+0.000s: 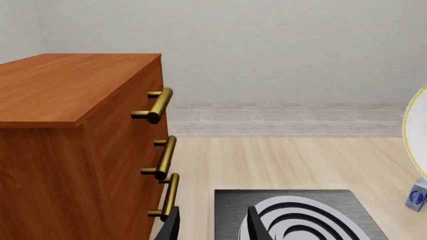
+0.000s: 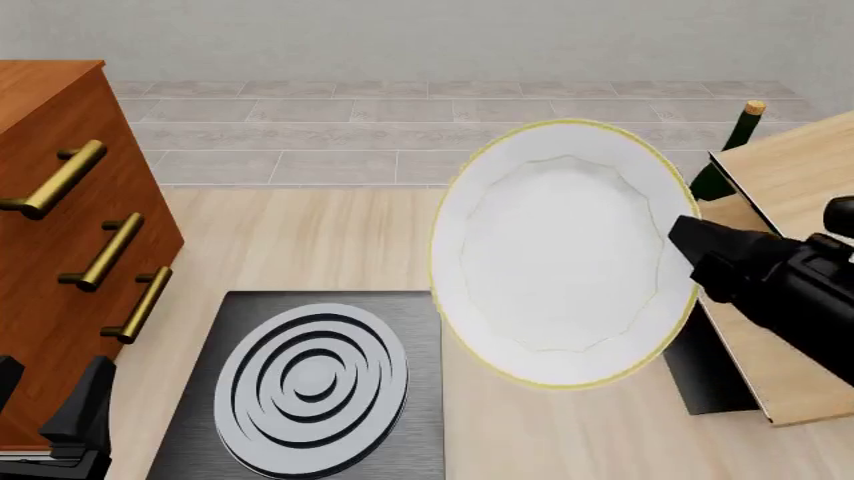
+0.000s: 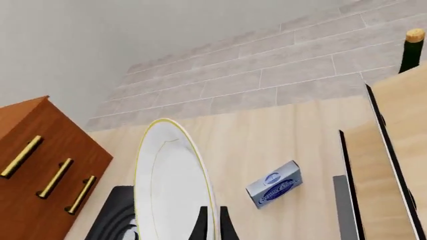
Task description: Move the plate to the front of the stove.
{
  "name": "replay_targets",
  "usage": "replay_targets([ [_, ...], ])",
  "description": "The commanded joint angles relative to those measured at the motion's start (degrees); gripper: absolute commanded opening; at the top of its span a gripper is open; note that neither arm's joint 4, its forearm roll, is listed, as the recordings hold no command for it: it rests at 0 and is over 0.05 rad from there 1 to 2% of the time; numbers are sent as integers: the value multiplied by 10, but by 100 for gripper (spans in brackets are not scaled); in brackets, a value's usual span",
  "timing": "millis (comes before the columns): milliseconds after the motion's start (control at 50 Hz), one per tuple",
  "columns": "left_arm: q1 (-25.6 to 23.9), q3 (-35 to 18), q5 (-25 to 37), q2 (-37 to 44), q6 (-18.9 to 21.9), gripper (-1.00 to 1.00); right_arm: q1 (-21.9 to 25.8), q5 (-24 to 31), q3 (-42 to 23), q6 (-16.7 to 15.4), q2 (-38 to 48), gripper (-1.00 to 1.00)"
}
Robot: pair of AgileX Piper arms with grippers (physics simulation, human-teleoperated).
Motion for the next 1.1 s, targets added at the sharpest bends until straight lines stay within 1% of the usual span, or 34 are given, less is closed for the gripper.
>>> replay_targets([
  [20, 0, 0, 0, 0, 0, 100, 16, -52, -40, 9, 68, -100],
  [220, 0, 0, 0, 0, 0, 100, 28, -97, -59, 15, 120, -100],
  [280, 0, 0, 0, 0, 0, 100, 34, -121, -60, 20, 143, -100],
  [580, 0, 0, 0, 0, 0, 100, 56, -190, -82, 35, 226, -100],
  [880, 0, 0, 0, 0, 0, 100, 65, -274, -104, 22, 315, -100],
  [960, 0, 0, 0, 0, 0, 100, 71, -290, -117, 10, 338, -100],
  [1060, 0, 0, 0, 0, 0, 100, 83, -306, -134, 19, 365, -100],
  [1080, 0, 0, 0, 0, 0, 100, 85, -310, -138, 18, 369, -100],
  [1100, 0, 0, 0, 0, 0, 100, 93, -305, -147, -1, 375, -100],
])
